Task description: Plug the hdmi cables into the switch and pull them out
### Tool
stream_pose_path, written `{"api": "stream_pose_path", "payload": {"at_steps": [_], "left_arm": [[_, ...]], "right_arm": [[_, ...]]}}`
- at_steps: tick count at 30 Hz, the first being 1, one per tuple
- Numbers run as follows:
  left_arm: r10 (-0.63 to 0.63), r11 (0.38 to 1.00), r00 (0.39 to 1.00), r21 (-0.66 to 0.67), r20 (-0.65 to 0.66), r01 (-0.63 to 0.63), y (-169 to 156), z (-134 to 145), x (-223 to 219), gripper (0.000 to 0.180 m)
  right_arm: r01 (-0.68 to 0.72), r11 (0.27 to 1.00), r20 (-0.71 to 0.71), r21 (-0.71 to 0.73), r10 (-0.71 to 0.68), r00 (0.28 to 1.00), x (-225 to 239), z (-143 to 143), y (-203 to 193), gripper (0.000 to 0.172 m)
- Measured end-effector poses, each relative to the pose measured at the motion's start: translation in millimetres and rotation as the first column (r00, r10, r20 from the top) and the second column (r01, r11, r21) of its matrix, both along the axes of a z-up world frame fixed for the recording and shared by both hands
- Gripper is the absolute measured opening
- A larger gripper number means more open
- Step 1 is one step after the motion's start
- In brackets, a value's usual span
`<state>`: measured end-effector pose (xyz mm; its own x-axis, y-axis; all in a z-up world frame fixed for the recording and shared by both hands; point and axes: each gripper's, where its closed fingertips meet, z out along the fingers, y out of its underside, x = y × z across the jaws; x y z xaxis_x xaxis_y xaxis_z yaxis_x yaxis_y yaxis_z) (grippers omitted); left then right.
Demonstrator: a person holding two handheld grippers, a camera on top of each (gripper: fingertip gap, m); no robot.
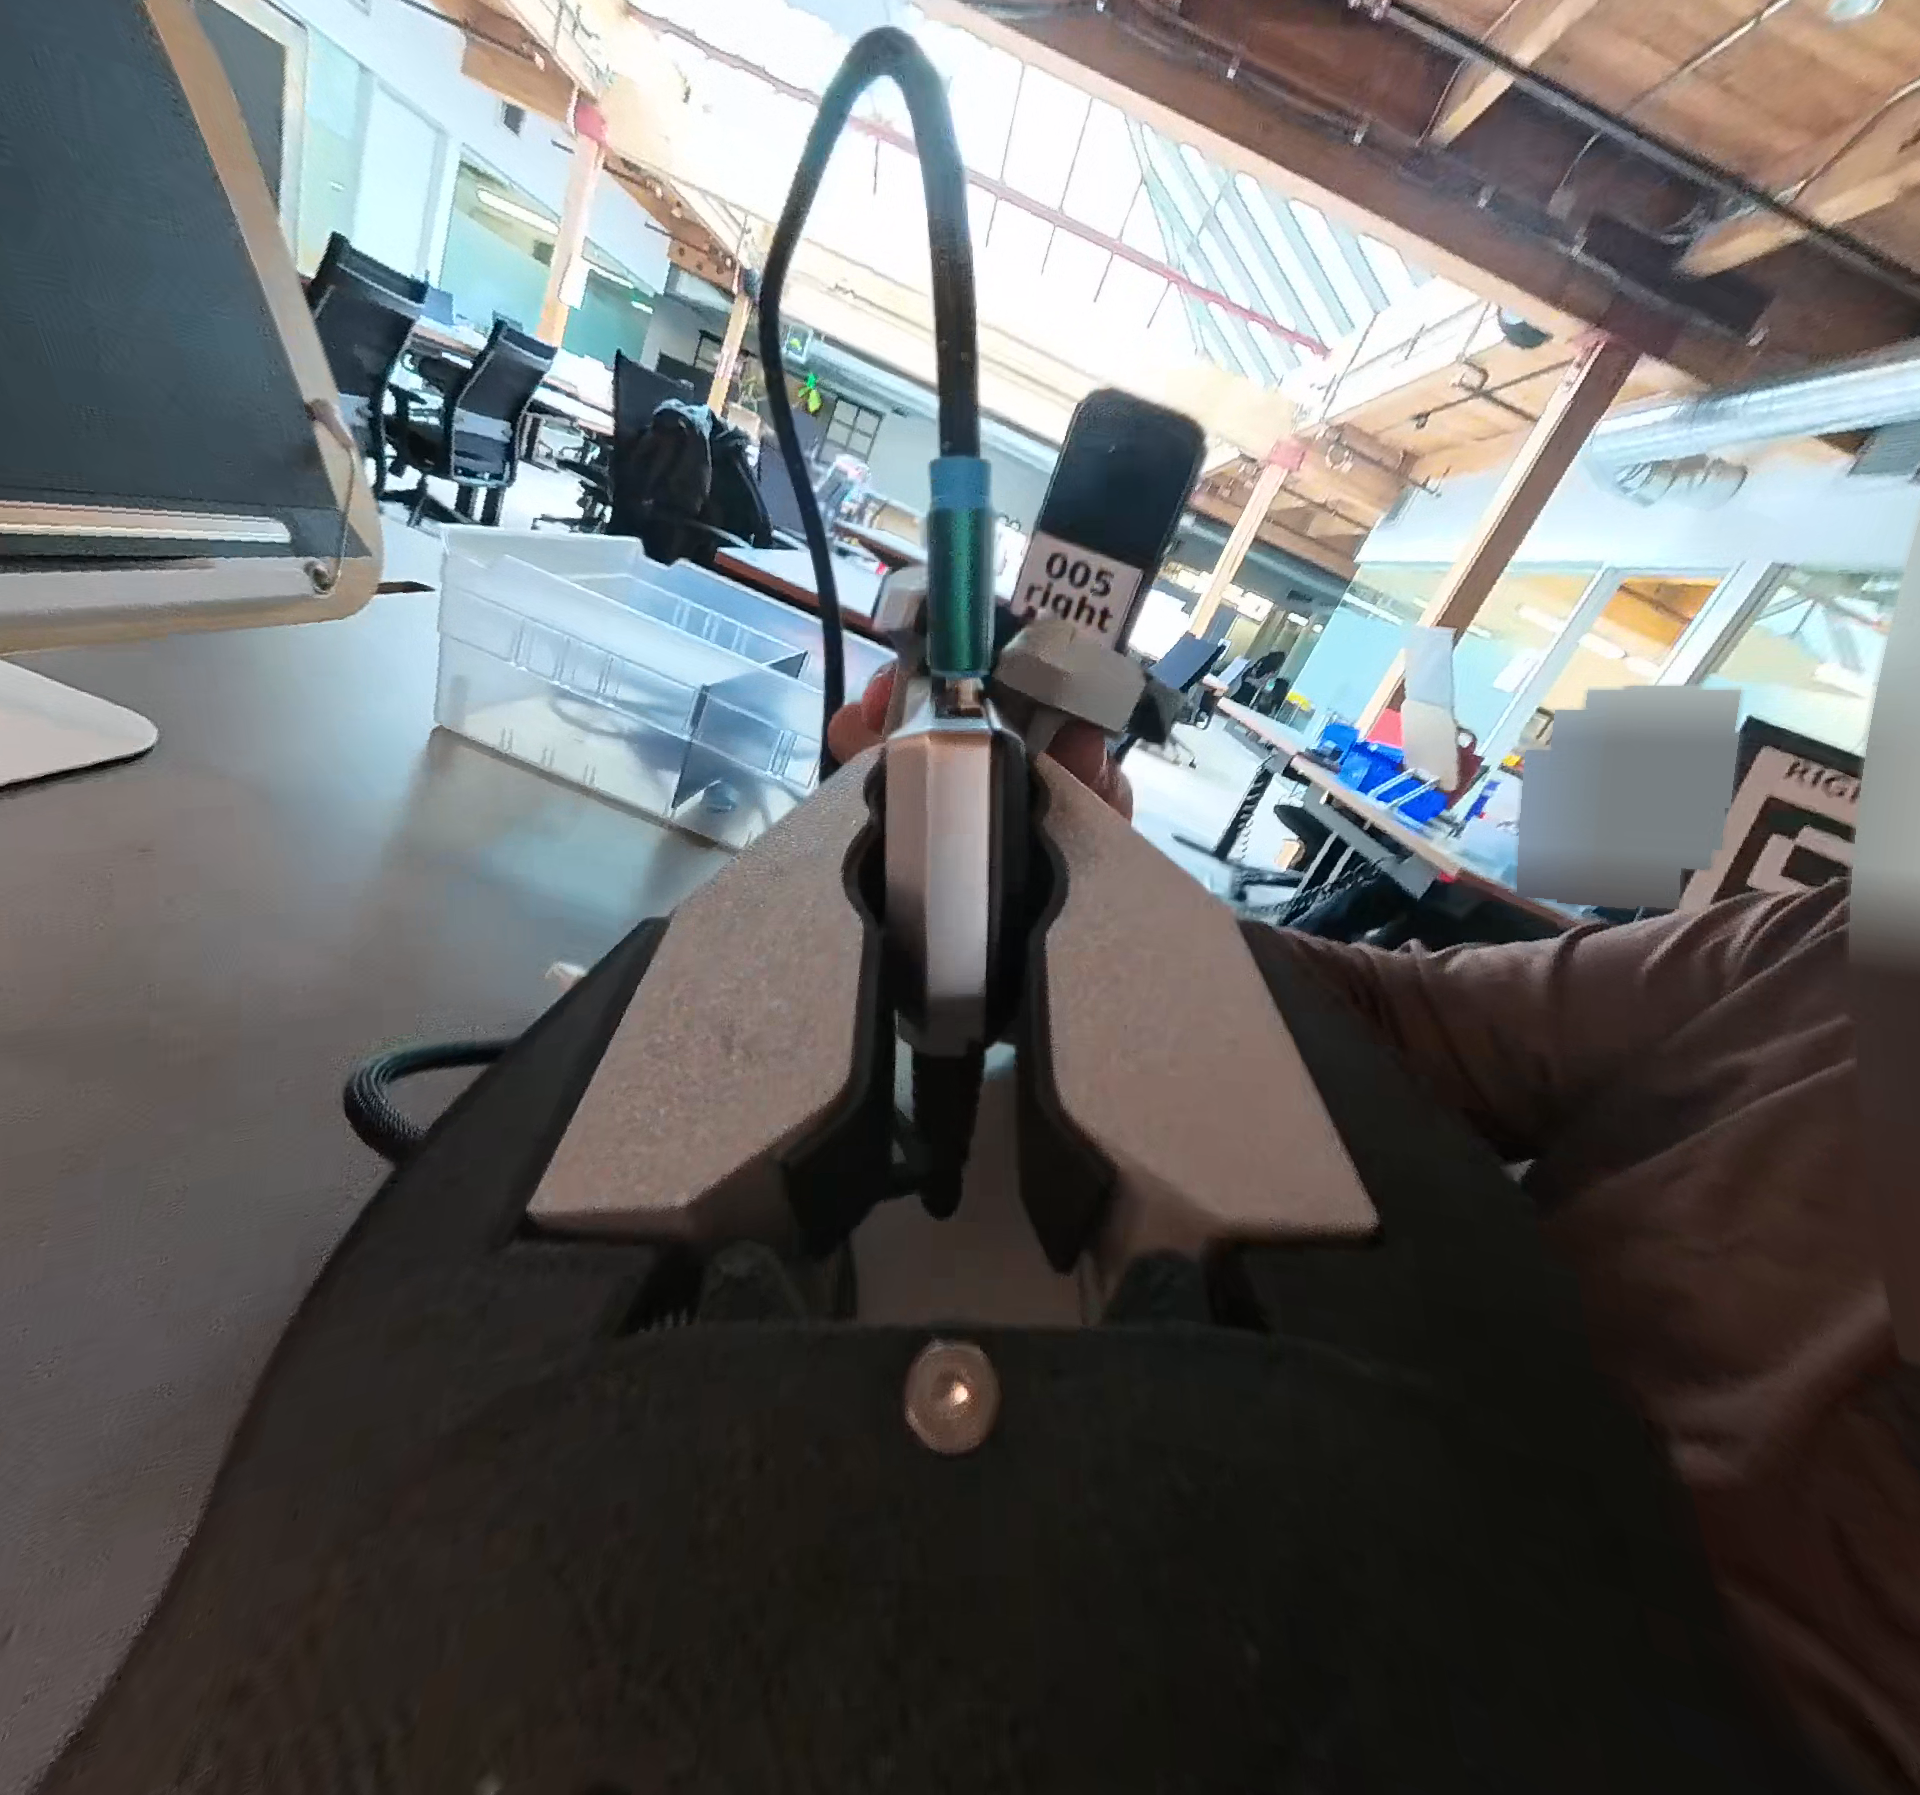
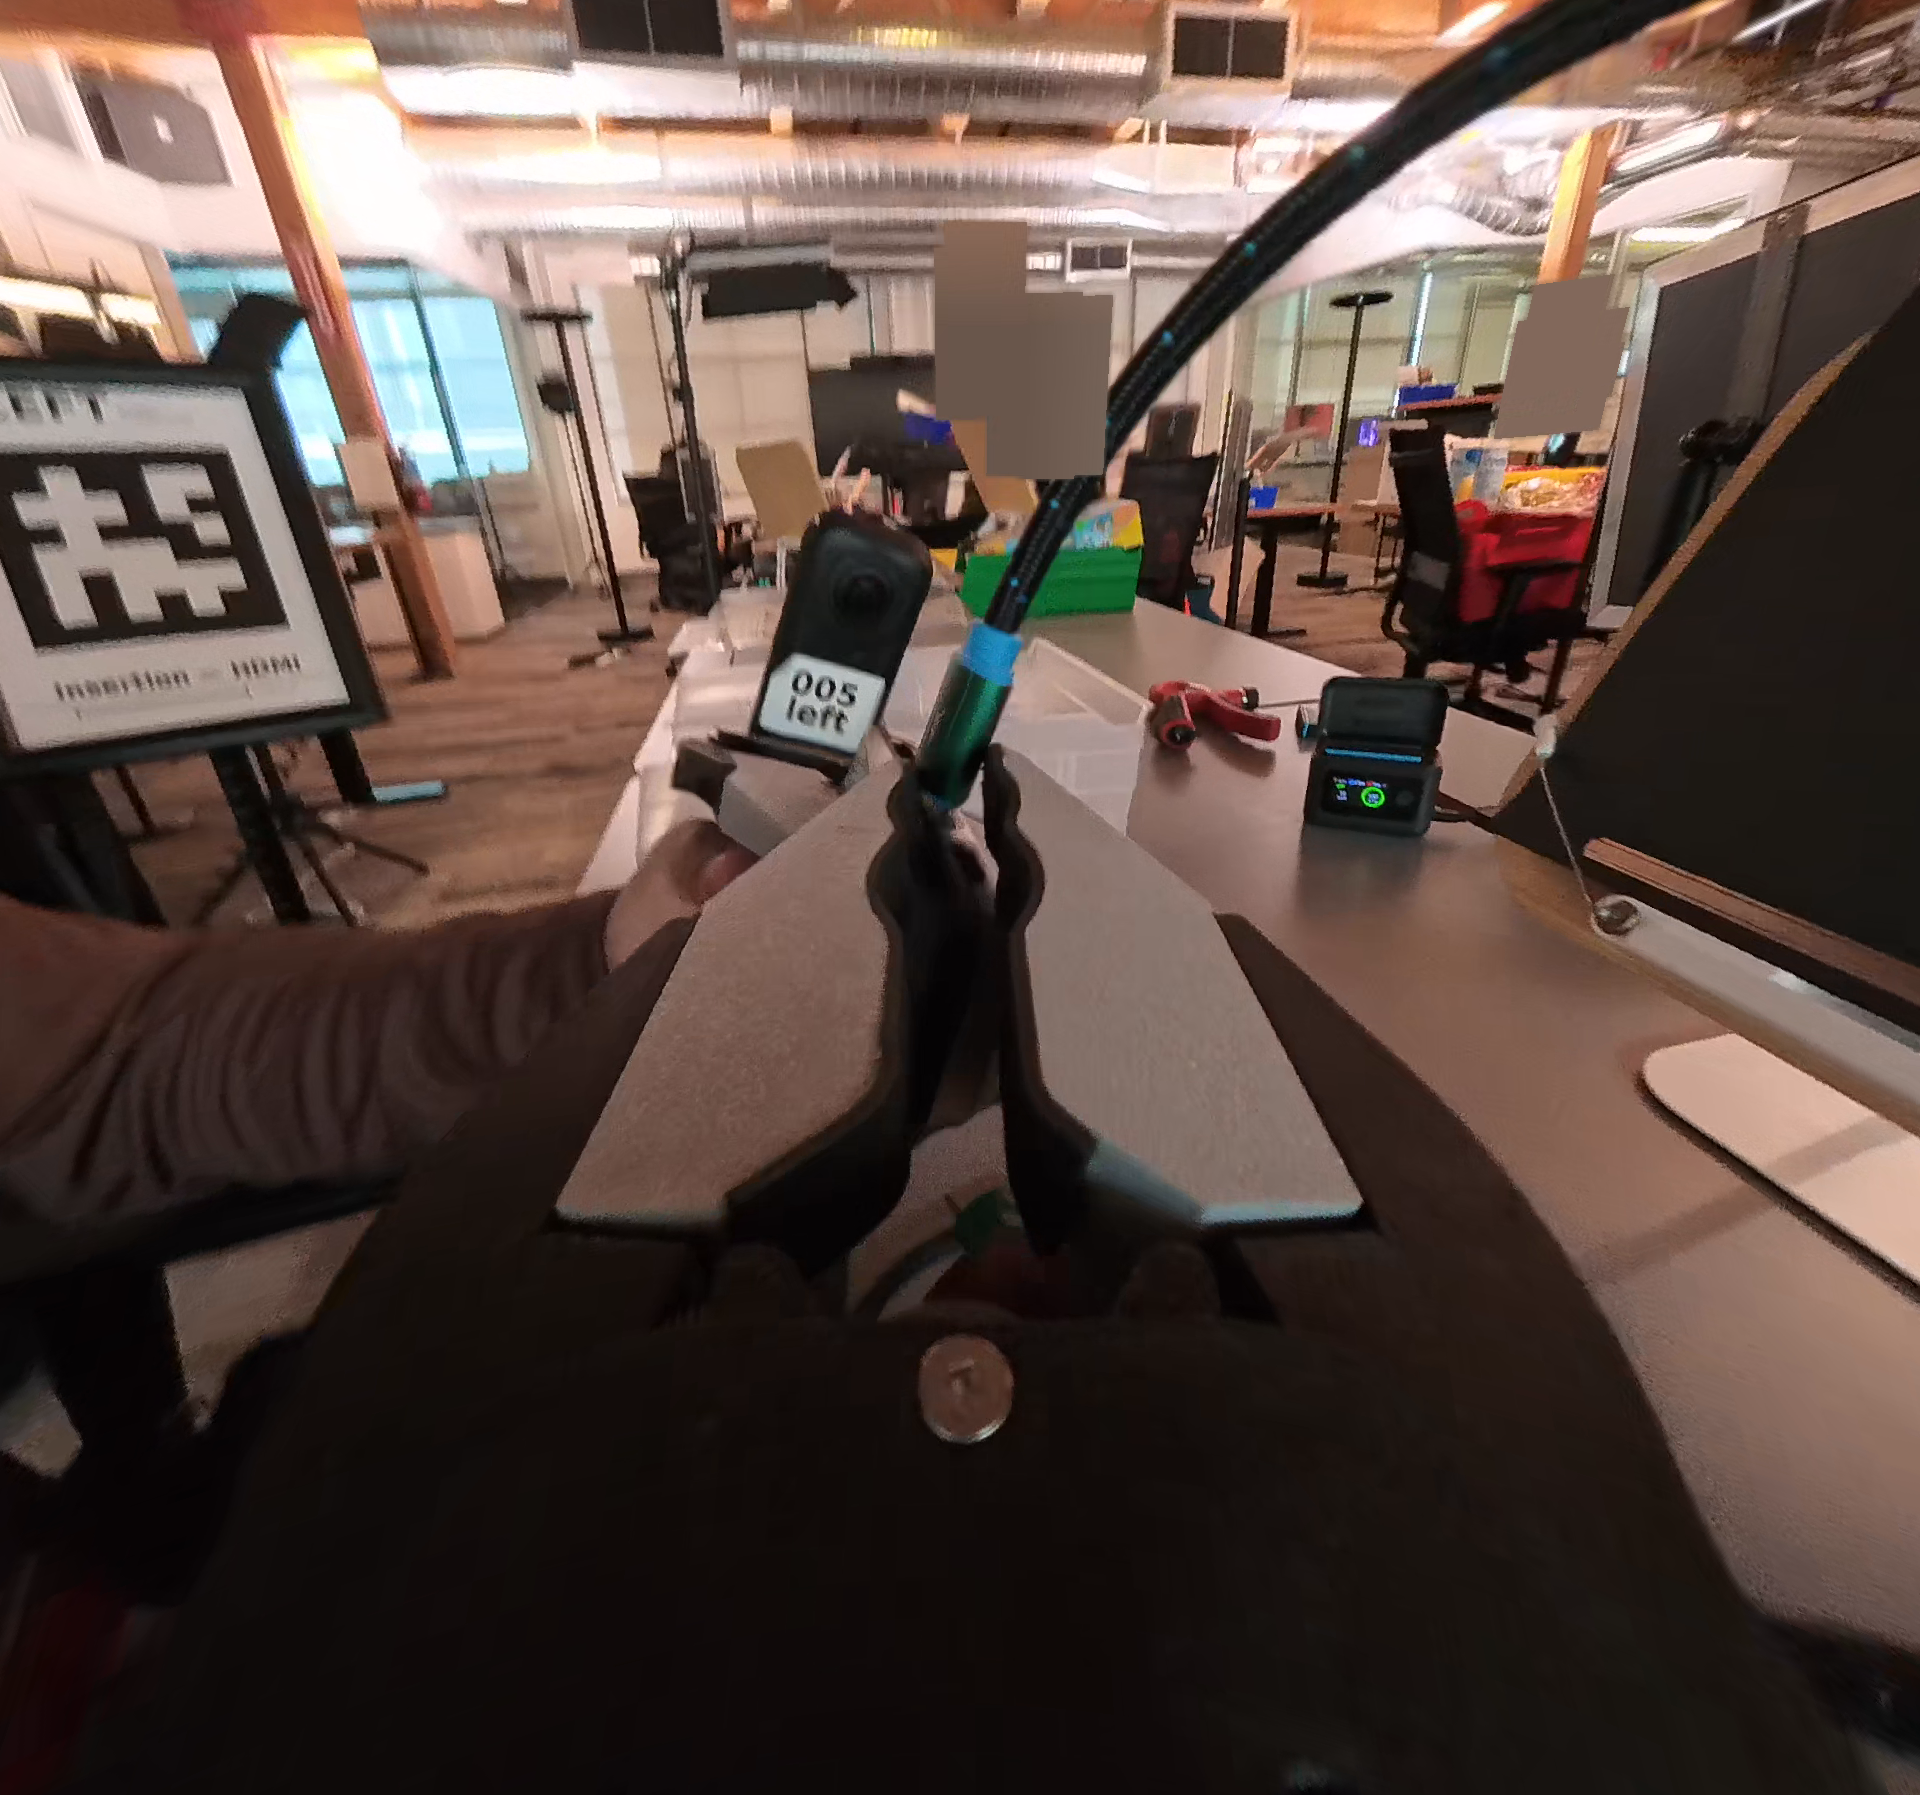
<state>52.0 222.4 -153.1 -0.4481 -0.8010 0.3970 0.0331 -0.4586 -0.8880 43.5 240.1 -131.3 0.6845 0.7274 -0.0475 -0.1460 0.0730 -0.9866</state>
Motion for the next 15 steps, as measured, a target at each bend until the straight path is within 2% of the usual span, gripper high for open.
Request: {"api": "stream_pose_path", "payload": {"at_steps": [1,2,3,4,6,9,13,15], "left_arm": [[0.005,1.000,1.000,-0.024,0.014,-0.004,3.2,2.0,-1.5,0.020],[0.012,1.000,1.000,-0.017,-0.010,-0.012,4.1,-2.6,-0.2,0.019],[0.010,1.000,0.999,0.021,-0.051,-0.009,-0.2,-10.3,3.2,0.019],[0.008,0.998,0.998,0.060,-0.070,-0.003,-6.1,-15.1,6.9,0.020],[-0.008,0.997,0.998,0.077,-0.068,0.013,-13.4,-14.9,11.5,0.020],[-0.009,0.999,0.999,0.048,-0.032,0.011,-9.6,-8.5,10.1,0.020],[0.012,0.999,1.000,0.032,-0.023,-0.011,-2.4,-8.3,6.8,0.019],[0.010,0.999,1.000,0.034,-0.026,-0.009,-3.3,-9.1,8.2,0.020]], "right_arm": [[-0.004,1.000,-0.065,0.015,0.004,0.998,1.3,6.4,-0.8,0.003],[0.045,0.997,-0.218,0.065,-0.030,0.976,16.6,26.0,-0.7,0.000],[0.031,0.997,-0.319,0.068,-0.008,0.948,29.6,39.4,-2.7,0.000],[-0.003,0.996,-0.341,0.085,0.032,0.940,33.5,47.2,-6.0,0.000],[-0.097,0.995,-0.259,0.022,0.099,0.961,22.0,36.4,-8.6,0.000],[-0.087,0.994,-0.170,-0.062,0.075,0.983,26.1,17.0,-6.3,0.000],[-0.147,0.984,-0.145,-0.100,0.132,0.981,33.6,17.7,-15.4,0.000],[-0.138,0.978,-0.084,-0.155,0.126,0.988,30.6,7.3,-14.0,0.020]]}}
